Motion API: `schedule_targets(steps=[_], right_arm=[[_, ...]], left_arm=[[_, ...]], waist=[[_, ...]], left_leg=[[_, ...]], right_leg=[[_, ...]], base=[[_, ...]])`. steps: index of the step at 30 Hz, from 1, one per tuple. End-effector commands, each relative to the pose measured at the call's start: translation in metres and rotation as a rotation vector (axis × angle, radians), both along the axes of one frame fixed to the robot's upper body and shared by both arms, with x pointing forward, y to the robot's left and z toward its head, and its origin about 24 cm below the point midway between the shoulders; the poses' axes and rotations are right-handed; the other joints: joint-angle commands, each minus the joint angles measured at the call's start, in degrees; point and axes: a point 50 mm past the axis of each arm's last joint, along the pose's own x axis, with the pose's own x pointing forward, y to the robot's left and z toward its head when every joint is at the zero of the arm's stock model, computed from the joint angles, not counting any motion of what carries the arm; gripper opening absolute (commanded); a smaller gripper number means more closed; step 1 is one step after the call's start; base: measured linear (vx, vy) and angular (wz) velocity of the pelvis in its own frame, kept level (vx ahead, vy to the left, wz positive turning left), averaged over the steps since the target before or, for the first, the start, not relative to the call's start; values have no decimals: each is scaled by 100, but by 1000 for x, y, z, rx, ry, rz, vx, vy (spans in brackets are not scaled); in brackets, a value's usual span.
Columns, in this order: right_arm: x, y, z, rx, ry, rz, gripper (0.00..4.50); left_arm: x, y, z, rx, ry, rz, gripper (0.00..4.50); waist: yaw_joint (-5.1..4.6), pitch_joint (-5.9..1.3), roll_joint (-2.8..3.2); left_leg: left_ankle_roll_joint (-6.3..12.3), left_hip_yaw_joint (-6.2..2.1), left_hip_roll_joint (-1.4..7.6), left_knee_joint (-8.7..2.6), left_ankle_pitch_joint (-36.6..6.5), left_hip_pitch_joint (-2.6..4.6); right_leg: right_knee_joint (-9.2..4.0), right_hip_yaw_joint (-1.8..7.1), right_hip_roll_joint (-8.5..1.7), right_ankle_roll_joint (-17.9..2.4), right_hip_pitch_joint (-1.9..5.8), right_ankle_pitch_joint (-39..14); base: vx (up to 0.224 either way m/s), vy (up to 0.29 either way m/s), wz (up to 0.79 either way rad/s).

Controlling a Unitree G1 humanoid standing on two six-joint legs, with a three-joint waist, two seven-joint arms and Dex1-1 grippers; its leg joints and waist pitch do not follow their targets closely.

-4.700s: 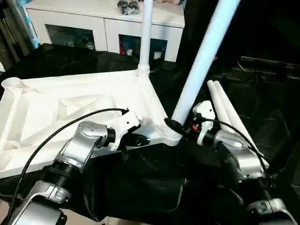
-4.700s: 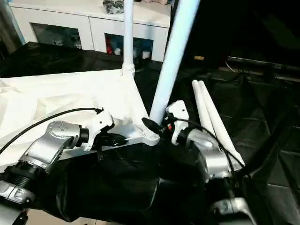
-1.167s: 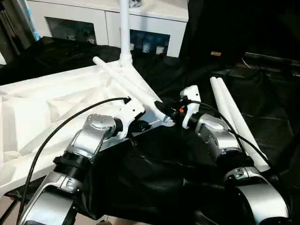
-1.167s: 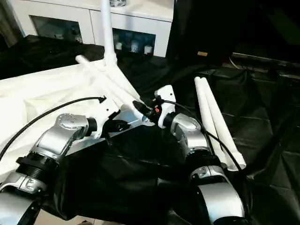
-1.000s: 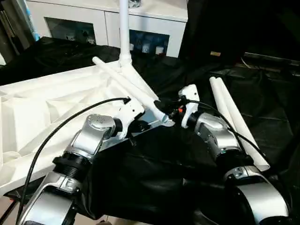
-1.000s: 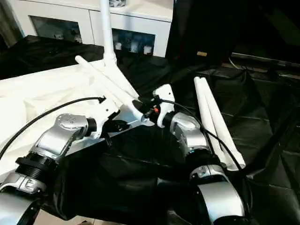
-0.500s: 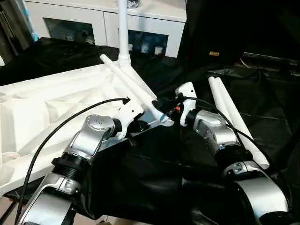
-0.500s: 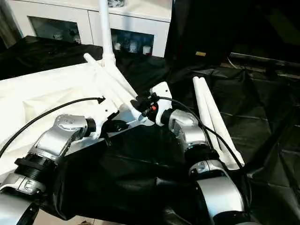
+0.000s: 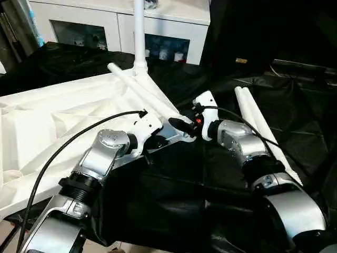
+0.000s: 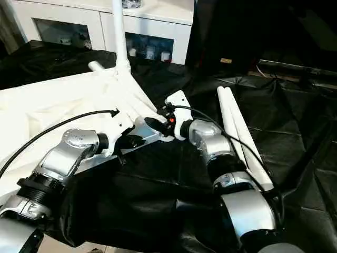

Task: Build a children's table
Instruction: Insert table leg to table base

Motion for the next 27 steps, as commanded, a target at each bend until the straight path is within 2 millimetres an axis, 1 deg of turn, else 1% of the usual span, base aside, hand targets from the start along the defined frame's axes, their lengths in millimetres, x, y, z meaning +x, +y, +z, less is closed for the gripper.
schedule_targets(steps=[1, 6, 11, 12, 15, 16, 17, 18, 21, 23, 24, 25, 26, 27], right_arm=[[-11, -10, -31, -91, 129, -17, 275], [-11, -9, -32, -91, 143, -18, 275], [-13, -10, -35, -109, 180, 4, 275], [-14, -10, -36, -127, 194, 18, 275], [-13, -12, -37, -150, 209, 6, 275], [-12, -12, -35, -138, 220, 4, 297], [-12, -12, -34, -126, 220, 2, 310], [-11, -12, -33, -129, 216, 2, 310], [-9, -13, -32, -159, 193, -17, 337], [-9, -13, -32, -166, 184, -24, 337], [-9, -13, -32, -163, 183, -27, 337], [-8, -13, -32, -163, 183, -28, 337], [-8, -12, -31, -162, 177, -21, 337], [-8, -12, -30, -150, 172, -19, 337]], left_arm=[[2, 1, 11, -6, -64, -5, 0], [3, 3, 12, -4, -66, -2, 0], [4, 4, 13, 0, -68, -1, 0], [4, 4, 13, 1, -68, -3, 0], [4, 4, 13, 2, -67, -5, 0], [5, 4, 13, 1, -67, -5, 0], [5, 4, 13, 0, -67, -4, 0], [5, 4, 13, 0, -68, -3, 0], [5, 4, 13, 2, -70, -3, 0], [5, 4, 14, 1, -71, -2, 0], [5, 5, 14, 3, -72, -1, 0], [5, 5, 14, 4, -73, -1, 0], [6, 5, 14, 4, -73, 0, 0], [6, 6, 14, 4, -75, 1, 0]], waist=[[70, -436, 68], [66, -440, 70], [64, -435, 74], [65, -442, 94], [61, -442, 80], [57, -442, 80], [57, -437, 77], [63, -434, 84], [71, -445, 83], [78, -449, 68], [73, -434, 64], [77, -434, 77], [77, -433, 68], [80, -425, 73]], left_leg=[[487, 17, 108, -315, 94, 1], [500, 17, 108, -311, 124, 0], [498, 15, 110, -314, 75, 1], [492, 12, 109, -307, 92, -2], [485, 11, 107, -306, 119, -1], [485, 11, 106, -307, 109, 0], [472, 13, 108, -309, 43, 2], [460, 14, 111, -311, 13, 7], [426, 17, 103, -298, 99, -2], [438, 14, 101, -294, 137, -10], [438, 16, 102, -302, 102, -10], [412, 17, 106, -302, -18, -1], [391, 17, 110, -304, -64, -5], [375, 16, 111, -309, -117, -5]], right_leg=[[-260, 233, -429, -1792, 421, 738], [-253, 232, -425, -1805, 423, 784], [-259, 230, -425, -1813, 422, 719], [-250, 230, -427, -1824, 427, 762], [-247, 229, -426, -1830, 428, 807], [-248, 230, -423, -1835, 426, 793], [-256, 230, -426, -1833, 423, 701], [-261, 231, -428, -1831, 419, 662], [-246, 231, -424, -1852, 421, 758], [-232, 235, -425, -1829, 430, 866], [-246, 231, -424, -1821, 418, 790], [-258, 232, -436, -1804, 416, 617], [-260, 236, -435, -1790, 416, 567], [-268, 237, -436, -1771, 412, 487]], base=[[0, 0, 0], [0, 0, 0], [0, 0, 0], [0, 0, 0], [0, 0, 0], [0, 0, 0], [0, 0, 0], [0, 0, 0], [0, 0, 0], [0, 0, 0], [0, 0, 0], [0, 0, 0], [0, 0, 0], [0, 0, 0]])
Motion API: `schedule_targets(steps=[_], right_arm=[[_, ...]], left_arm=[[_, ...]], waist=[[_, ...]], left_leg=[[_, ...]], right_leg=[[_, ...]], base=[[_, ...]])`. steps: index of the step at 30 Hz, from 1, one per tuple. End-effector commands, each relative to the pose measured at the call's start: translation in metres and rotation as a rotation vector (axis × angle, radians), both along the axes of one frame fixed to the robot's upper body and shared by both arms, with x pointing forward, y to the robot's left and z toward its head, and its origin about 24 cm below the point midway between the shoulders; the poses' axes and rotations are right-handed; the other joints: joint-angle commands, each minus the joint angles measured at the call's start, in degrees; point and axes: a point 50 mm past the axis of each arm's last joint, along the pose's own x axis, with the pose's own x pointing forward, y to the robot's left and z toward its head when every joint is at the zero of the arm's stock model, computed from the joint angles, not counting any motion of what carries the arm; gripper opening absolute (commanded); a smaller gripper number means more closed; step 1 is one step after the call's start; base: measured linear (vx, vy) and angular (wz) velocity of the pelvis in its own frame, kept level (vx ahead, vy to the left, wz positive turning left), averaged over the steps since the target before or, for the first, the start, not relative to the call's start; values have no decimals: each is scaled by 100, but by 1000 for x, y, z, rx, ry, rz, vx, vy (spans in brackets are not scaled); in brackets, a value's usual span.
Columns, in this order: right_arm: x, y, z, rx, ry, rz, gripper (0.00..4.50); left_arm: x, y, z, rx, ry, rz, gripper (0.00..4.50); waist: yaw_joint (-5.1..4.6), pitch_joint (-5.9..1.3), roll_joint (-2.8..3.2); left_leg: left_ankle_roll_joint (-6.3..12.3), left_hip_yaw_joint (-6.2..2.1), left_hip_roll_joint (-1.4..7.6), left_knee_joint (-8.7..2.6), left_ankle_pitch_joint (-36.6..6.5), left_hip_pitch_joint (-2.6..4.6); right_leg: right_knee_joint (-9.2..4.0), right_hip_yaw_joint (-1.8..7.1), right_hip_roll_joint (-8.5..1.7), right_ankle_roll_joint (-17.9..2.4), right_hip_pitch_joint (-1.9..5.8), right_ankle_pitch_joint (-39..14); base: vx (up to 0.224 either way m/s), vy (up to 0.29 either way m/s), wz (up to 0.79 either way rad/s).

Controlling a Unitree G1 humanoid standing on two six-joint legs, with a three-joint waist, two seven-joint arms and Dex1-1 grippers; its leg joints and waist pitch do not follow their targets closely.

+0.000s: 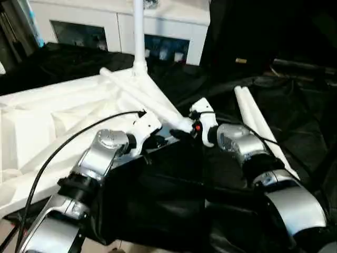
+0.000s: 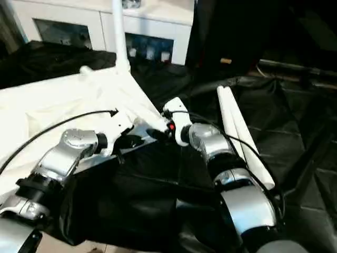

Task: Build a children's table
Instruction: Insert table leg to table base

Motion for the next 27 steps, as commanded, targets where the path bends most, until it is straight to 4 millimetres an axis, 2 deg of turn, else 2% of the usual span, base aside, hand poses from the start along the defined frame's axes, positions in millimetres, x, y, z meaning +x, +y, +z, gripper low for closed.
schedule_targets(steps=[1, 9, 11, 14, 17, 18, 19, 20, 21, 22, 24, 25, 26, 27], right_arm=[[-5, -7, -13, -45, 56, -16, 337], [-3, -8, -9, 18, 24, -31, 278], [-3, -8, -9, 27, 15, -32, 276], [-4, -13, -8, 64, 0, -50, 273], [-6, -18, -8, 103, 1, -62, 272], [-7, -19, -9, 109, 2, -63, 272], [-7, -20, -9, 117, 4, -64, 272], [-8, -21, -10, 130, 6, -68, 272], [-11, -22, -13, 146, 7, -77, 272], [-13, -23, -15, 148, 7, -77, 272], [-15, -23, -16, 159, -1, -75, 272], [-15, -23, -16, 161, -2, -75, 272], [-15, -22, -14, 180, -14, -76, 272], [-15, -23, -12, 201, -27, -82, 272]], left_arm=[[5, 2, 14, -5, -64, 3, 0], [4, 8, 17, -19, -95, 16, 0], [4, 10, 19, -28, -105, 25, 0], [4, 16, 26, -63, -145, 66, 0], [0, 17, 35, -140, -132, 44, 0], [-2, 17, 35, -142, -133, 29, 0], [-3, 16, 36, -143, -133, 10, 0], [-7, 16, 35, -136, -124, -26, 45], [-14, 15, 30, -138, -58, -94, 45], [-17, 14, 27, -129, -47, -121, 56], [-15, 13, 25, -80, -112, -112, 66], [-15, 14, 24, -75, -119, -109, 76], [-14, 14, 25, -87, -122, -93, 84], [-13, 15, 27, -109, -120, -80, 84]], waist=[[73, -429, 77], [87, -443, 78], [88, -444, 104], [87, -450, 111], [94, -460, 136], [93, -477, 119], [91, -471, 121], [100, -466, 136], [109, -462, 171], [132, -462, 201], [130, -432, 174], [152, -411, 180], [189, -418, 220], [195, -417, 207]], left_leg=[[378, 21, 108, -337, -131, 2], [428, 20, 101, -324, -4, -4], [413, 17, 105, -325, -29, -4], [401, 14, 110, -322, 1, -8], [446, 14, 108, -315, 66, 2], [523, 16, 88, -299, 198, -15], [547, 19, 88, -300, 200, -9], [563, 19, 92, -300, 163, -1], [557, 12, 97, -304, 136, -5], [502, 19, 109, -311, 84, 27], [457, 26, 112, -328, -76, 24], [396, 33, 115, -347, -316, 52], [279, 27, 116, -354, -450, 56], [238, 33, 117, -355, -477, 60]], right_leg=[[-311, 238, -435, -1759, 428, 467], [-284, 236, -427, -1787, 428, 715], [-285, 233, -430, -1790, 427, 706], [-272, 232, -422, -1804, 437, 828], [-252, 227, -412, -1860, 431, 1028], [-225, 226, -395, -1906, 444, 1271], [-233, 223, -392, -1916, 431, 1271], [-240, 221, -399, -1925, 427, 1218], [-235, 223, -406, -1918, 430, 1204], [-245, 219, -409, -1949, 406, 1166], [-271, 210, -381, -1923, 406, 1020], [-312, 206, -381, -1845, 393, 657], [-318, 215, -405, -1765, 404, 379], [-329, 219, -402, -1720, 399, 324]], base=[[0, 0, 0], [0, 0, 0], [0, 0, 0], [0, 0, 0], [0, 0, 0], [0, 0, 0], [0, 0, 0], [0, 0, 0], [0, 0, 0], [0, 0, 0], [0, 0, 0], [0, 0, 0], [0, 0, 0], [0, 0, 0]])
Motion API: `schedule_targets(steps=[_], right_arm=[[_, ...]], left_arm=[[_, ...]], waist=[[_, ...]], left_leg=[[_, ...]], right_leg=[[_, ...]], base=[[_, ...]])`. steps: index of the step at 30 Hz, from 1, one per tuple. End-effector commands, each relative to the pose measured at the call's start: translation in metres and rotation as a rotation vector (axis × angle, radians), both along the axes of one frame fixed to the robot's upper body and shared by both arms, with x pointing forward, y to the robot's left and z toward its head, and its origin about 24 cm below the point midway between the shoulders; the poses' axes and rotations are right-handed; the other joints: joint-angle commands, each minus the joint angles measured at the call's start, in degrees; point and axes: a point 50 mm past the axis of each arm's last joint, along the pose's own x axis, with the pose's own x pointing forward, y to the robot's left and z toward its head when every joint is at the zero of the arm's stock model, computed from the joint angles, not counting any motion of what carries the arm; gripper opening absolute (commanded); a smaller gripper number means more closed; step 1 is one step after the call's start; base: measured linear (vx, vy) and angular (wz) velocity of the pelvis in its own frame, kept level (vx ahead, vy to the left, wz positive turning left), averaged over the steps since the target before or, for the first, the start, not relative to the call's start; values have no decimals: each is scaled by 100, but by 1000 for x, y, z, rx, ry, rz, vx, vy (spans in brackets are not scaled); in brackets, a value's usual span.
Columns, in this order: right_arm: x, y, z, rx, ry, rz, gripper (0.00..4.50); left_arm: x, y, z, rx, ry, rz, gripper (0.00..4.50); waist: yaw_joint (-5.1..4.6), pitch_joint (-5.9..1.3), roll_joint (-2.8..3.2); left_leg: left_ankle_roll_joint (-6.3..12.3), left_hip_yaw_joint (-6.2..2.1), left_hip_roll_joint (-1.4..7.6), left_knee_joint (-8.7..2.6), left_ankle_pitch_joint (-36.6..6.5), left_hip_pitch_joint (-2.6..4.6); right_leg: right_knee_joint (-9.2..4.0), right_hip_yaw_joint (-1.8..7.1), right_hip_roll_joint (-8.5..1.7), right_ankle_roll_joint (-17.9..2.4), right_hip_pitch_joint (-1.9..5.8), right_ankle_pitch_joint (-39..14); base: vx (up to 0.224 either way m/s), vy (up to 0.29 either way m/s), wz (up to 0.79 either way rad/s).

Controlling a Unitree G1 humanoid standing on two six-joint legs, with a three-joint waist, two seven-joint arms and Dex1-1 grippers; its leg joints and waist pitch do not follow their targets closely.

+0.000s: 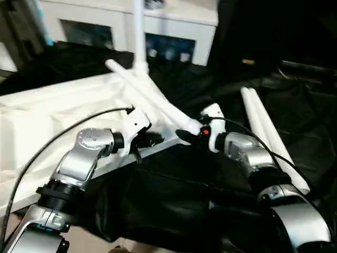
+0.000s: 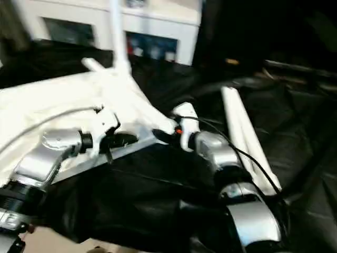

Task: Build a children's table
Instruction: Insert table leg to table base

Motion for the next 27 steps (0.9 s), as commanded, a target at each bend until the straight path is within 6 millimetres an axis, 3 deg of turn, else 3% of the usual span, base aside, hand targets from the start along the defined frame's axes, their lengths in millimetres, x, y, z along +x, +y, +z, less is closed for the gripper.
schedule_targets(steps=[1, 3, 5, 6, 7, 9, 11, 12, 14, 15, 16, 18, 19, 20, 22, 24, 25, 27], right_arm=[[0, -5, 3, 47, -13, -30, 272], [-1, -10, 16, 173, -69, -55, 272], [-2, -11, 19, 202, -78, -58, 272], [-3, -12, 22, 242, -91, -65, 272], [-3, -12, 24, 259, -94, -65, 272], [-5, -12, 28, 301, -107, -65, 272], [-6, -12, 31, 322, -115, -63, 272], [-11, -8, 36, 360, -131, -33, 272], [-13, -6, 38, 377, -135, -17, 272], [-15, -4, 40, 395, -137, -4, 272], [-17, -1, 42, 413, -142, 12, 272], [-19, 1, 45, 432, -146, 27, 272], [-20, 3, 46, 439, -148, 33, 272], [-20, 3, 46, 439, -148, 33, 272], [-23, 7, 50, 457, -150, 51, 272], [-23, 8, 50, 457, -150, 55, 272], [-24, 10, 50, 453, -147, 62, 272], [-26, 12, 50, 446, -145, 65, 272]], left_arm=[[3, 1, 5, -39, -14, 22, 84], [17, 11, 22, -256, -28, 202, 84], [22, 14, 25, -297, -23, 265, 84], [31, 21, 29, -361, -12, 392, 84], [35, 24, 30, -392, -5, 448, 84], [42, 30, 33, -500, 29, 559, 84], [44, 31, 35, -574, 52, 590, 112], [44, 21, 43, -795, 136, 539, 120], [43, 14, 47, -871, 165, 492, 120], [41, 6, 51, -935, 198, 436, 120], [39, -5, 53, -968, 220, 371, 130], [38, -16, 55, -996, 248, 325, 156], [38, -20, 55, -1011, 263, 309, 160], [38, -21, 55, -1013, 264, 307, 160], [39, -37, 59, -1099, 344, 256, 190], [40, -39, 60, -1110, 355, 254, 197], [40, -41, 61, -1127, 364, 257, 209], [40, -41, 66, -1200, 392, 230, 224]], waist=[[9, -424, 159], [23, -425, 152], [10, -425, 127], [11, -430, 123], [17, -415, 125], [8, -402, 120], [20, -413, 104], [20, -420, 106], [40, -427, 104], [46, -455, 122], [48, -451, 104], [51, -439, 103], [51, -431, 177], [47, -431, 131], [44, -416, 123], [43, -416, 120], [41, -411, 150], [23, -413, 131]], left_leg=[[197, 37, 116, -373, -473, 63], [125, 30, 99, -372, -495, 31], [131, 26, 80, -369, -571, 15], [133, 12, 71, -372, -557, -7], [141, 7, 76, -373, -634, 10], [125, 9, 50, -369, -648, -17], [140, 1, 57, -369, -525, -26], [166, 7, 47, -353, -400, -40], [217, 15, 55, -345, -328, -24], [294, 9, 55, -333, -176, -25], [365, 13, 52, -329, -106, -36], [435, 19, 68, -343, -246, -19], [417, 12, 66, -345, -283, -18], [395, 12, 72, -350, -350, -17], [343, 17, 57, -355, -384, -26], [320, 11, 58, -360, -392, -23], [293, 6, 58, -363, -431, -19], [284, 3, 50, -360, -383, -34]], right_leg=[[-325, 246, -393, -1683, 381, 336], [-326, 247, -392, -1637, 408, 360], [-335, 239, -368, -1619, 416, 361], [-333, 231, -365, -1551, 440, 264], [-372, 228, -381, -1498, 413, 41], [-399, 230, -366, -1408, 435, -191], [-399, 230, -379, -1390, 433, -192], [-381, 235, -377, -1437, 440, -23], [-371, 232, -369, -1519, 413, 176], [-329, 226, -356, -1598, 418, 499], [-323, 221, -354, -1665, 420, 707], [-355, 215, -363, -1683, 416, 575], [-354, 216, -359, -1675, 407, 522], [-376, 216, -367, -1627, 424, 430], [-394, 223, -364, -1575, 437, 333], [-402, 221, -365, -1544, 438, 270], [-408, 220, -362, -1516, 435, 185], [-411, 221, -359, -1488, 453, 244]], base=[[0, 0, 0], [0, 0, 0], [0, 0, 0], [0, 0, 0], [0, 0, 0], [0, 0, 0], [0, 0, 0], [0, 0, 0], [0, 0, 0], [0, 0, 0], [0, 0, 0], [0, 0, 0], [0, 0, 0], [0, 0, 0], [0, 0, 0], [0, 0, 0], [0, 0, 0], [0, 0, 0]])
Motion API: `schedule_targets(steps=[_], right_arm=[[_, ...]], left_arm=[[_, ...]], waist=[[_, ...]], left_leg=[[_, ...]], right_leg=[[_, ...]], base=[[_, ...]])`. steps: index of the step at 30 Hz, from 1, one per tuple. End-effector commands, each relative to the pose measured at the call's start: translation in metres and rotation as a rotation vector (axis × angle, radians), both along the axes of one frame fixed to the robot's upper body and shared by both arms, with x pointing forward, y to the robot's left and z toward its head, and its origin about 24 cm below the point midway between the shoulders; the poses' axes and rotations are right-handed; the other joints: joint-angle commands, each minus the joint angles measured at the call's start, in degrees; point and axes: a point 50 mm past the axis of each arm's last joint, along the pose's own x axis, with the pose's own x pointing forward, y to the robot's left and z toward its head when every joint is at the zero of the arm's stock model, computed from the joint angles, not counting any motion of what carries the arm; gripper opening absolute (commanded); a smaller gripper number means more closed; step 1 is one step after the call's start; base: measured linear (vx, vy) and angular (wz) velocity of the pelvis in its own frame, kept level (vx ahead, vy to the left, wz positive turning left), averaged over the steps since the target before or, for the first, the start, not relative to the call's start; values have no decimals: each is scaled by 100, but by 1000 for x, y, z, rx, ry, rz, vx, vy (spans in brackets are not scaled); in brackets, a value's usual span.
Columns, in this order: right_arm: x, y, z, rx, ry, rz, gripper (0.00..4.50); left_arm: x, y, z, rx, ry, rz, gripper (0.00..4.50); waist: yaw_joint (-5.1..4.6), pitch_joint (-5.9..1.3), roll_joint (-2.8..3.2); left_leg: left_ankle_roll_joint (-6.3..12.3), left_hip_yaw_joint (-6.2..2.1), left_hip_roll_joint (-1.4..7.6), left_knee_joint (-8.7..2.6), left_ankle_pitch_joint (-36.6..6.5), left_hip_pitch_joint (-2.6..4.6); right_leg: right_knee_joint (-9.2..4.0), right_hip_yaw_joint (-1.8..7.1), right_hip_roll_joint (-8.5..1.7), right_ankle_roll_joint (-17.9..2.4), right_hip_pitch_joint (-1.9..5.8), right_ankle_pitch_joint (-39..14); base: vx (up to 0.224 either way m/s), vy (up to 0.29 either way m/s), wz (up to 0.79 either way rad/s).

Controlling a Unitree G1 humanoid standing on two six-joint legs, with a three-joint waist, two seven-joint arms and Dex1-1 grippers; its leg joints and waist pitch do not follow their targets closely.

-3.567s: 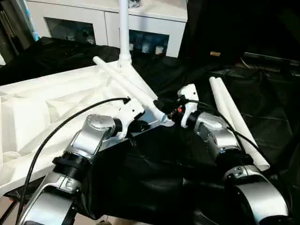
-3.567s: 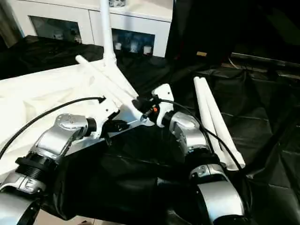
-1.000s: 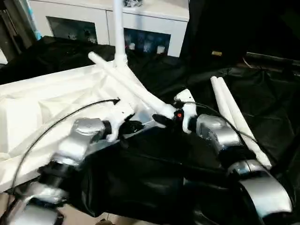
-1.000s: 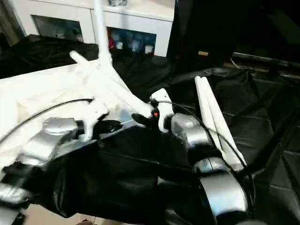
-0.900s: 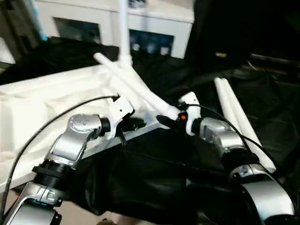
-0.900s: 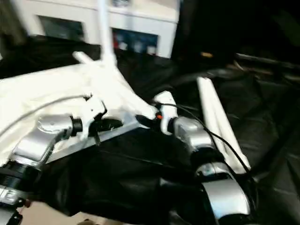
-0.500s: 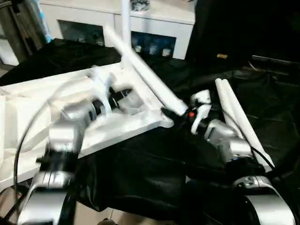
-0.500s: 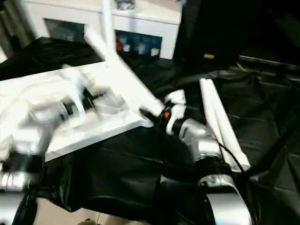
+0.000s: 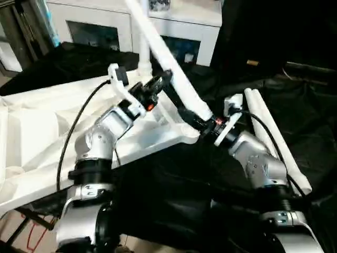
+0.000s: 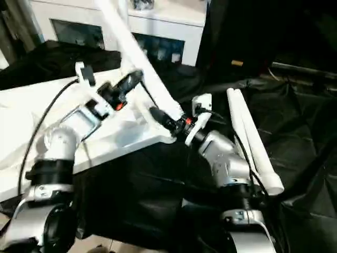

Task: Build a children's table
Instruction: Insert table leg to table base

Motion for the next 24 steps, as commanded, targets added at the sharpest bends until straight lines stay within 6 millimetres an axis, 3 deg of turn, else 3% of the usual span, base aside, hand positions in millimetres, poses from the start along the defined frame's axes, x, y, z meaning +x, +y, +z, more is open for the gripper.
schedule_targets(steps=[1, 5, 6, 12, 17, 18, 21, 22, 24], right_arm=[[-4, 10, 1, -13, 2, 48, 272], [-5, 11, 0, -24, 12, 44, 272], [-5, 11, 0, -22, 11, 48, 272], [-8, 14, 6, -19, 1, 83, 272], [-9, 12, 5, -22, 8, 90, 272], [-9, 12, 5, -28, 7, 95, 272], [-10, 12, 5, -35, 4, 102, 272], [-11, 12, 5, -36, 2, 105, 272], [-11, 11, 6, -40, -2, 101, 272]], left_arm=[[1, -10, 13, -76, -20, -42, 224], [0, -10, 16, -96, -35, -52, 251], [0, -10, 16, -91, -38, -49, 251], [3, -7, 20, -62, -66, 4, 252], [-4, -15, 24, 12, -140, -49, 252], [-4, -18, 22, 43, -138, -61, 280], [-4, -21, 18, 92, -119, -65, 301], [-2, -21, 17, 117, -123, -51, 301], [2, -21, 18, 112, -104, -23, 281]], waist=[[14, -434, 101], [0, -431, 91], [1, -425, 111], [-8, -426, 102], [5, -433, 114], [4, -432, 137], [2, -427, 135], [-3, -426, 166], [-1, -435, 148]], left_leg=[[290, 9, 48, -357, -362, -17], [330, 9, 43, -355, -298, -28], [344, 10, 53, -359, -323, -13], [368, 7, 64, -361, -280, -7], [372, 3, 75, -360, -218, -9], [358, 3, 81, -363, -249, -5], [341, 8, 64, -359, -269, -8], [332, 6, 70, -361, -286, -1], [319, 2, 60, -354, -238, -15]], right_leg=[[-393, 230, -360, -1491, 457, 258], [-392, 228, -355, -1502, 467, 299], [-403, 229, -359, -1484, 450, 227], [-397, 225, -357, -1485, 452, 333], [-375, 229, -371, -1510, 459, 467], [-377, 227, -368, -1509, 452, 473], [-386, 232, -364, -1495, 460, 417], [-396, 229, -361, -1484, 451, 406], [-376, 231, -363, -1492, 476, 468]], base=[[0, 0, 0], [0, 0, 0], [0, 0, 0], [0, 0, 0], [0, 0, 0], [0, 0, 0], [0, 0, 0], [0, 0, 0], [0, 0, 0]])
